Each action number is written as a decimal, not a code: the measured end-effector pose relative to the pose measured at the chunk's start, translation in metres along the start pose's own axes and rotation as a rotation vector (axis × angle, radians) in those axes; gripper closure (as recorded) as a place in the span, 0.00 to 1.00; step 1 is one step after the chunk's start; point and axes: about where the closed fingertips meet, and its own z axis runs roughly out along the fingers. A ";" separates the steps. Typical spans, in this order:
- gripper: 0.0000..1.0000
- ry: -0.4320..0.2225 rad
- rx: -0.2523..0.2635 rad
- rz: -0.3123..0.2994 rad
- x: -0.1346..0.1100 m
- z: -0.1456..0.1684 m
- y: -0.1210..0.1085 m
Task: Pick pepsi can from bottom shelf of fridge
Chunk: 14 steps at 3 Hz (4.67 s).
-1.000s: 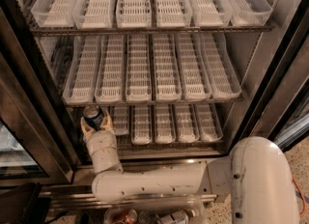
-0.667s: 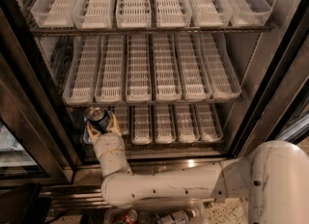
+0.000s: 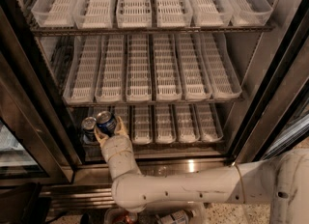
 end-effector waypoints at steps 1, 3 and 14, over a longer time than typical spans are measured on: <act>1.00 0.013 0.009 0.004 0.004 -0.023 -0.008; 1.00 0.003 -0.049 0.072 -0.008 -0.093 -0.027; 1.00 0.255 -0.777 0.548 -0.056 -0.157 -0.033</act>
Offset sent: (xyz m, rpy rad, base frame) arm -0.0997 -0.0657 0.0050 0.0323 0.0226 0.0299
